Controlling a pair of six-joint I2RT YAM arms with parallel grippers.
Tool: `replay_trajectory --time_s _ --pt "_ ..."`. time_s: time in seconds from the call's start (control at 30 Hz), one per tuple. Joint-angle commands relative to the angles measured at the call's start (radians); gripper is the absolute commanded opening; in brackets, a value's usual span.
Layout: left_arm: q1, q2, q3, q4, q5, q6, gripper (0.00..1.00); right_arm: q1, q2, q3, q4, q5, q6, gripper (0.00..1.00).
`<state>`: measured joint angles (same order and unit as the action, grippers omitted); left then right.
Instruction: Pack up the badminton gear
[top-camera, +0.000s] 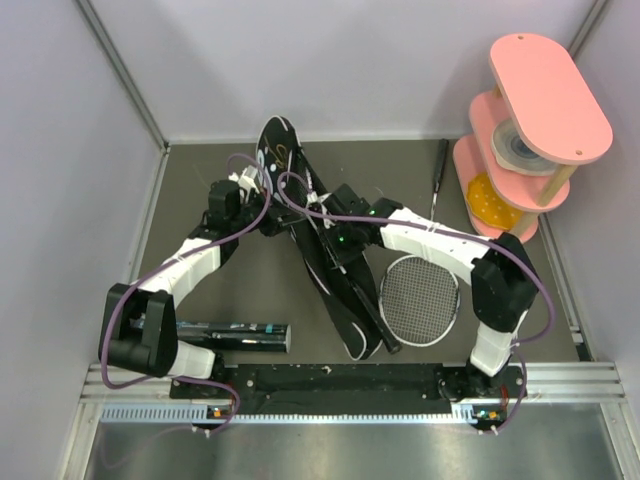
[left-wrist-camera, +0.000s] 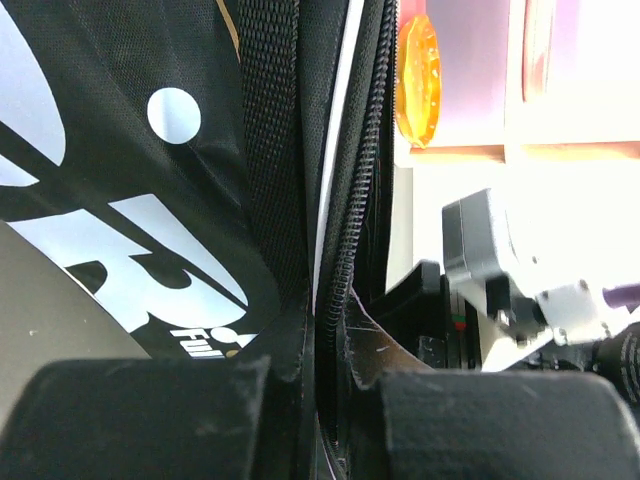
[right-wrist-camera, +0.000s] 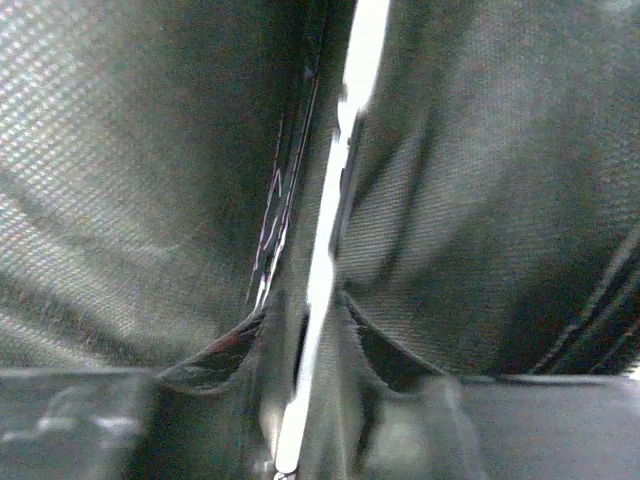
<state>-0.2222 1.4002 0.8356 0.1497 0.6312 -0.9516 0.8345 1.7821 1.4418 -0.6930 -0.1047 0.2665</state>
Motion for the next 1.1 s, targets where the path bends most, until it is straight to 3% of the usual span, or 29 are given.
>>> replay_trajectory --time_s 0.0,0.07,0.3,0.7,1.07 --pt "0.003 -0.015 0.023 0.105 0.025 0.001 0.0 0.038 -0.01 0.022 0.078 0.054 0.005 0.11" --pt "0.003 -0.02 0.019 0.099 0.024 0.005 0.0 0.044 -0.013 0.04 0.108 0.08 0.029 0.0" --pt "0.0 -0.033 -0.001 0.096 0.039 0.001 0.0 0.054 -0.027 0.083 0.282 0.261 0.119 0.0" --pt "-0.011 -0.055 -0.015 0.116 0.056 -0.024 0.0 0.051 0.183 0.327 0.352 0.402 0.157 0.0" --pt "-0.011 -0.05 -0.049 0.148 0.071 -0.042 0.0 0.066 0.169 0.082 0.745 0.506 0.068 0.0"
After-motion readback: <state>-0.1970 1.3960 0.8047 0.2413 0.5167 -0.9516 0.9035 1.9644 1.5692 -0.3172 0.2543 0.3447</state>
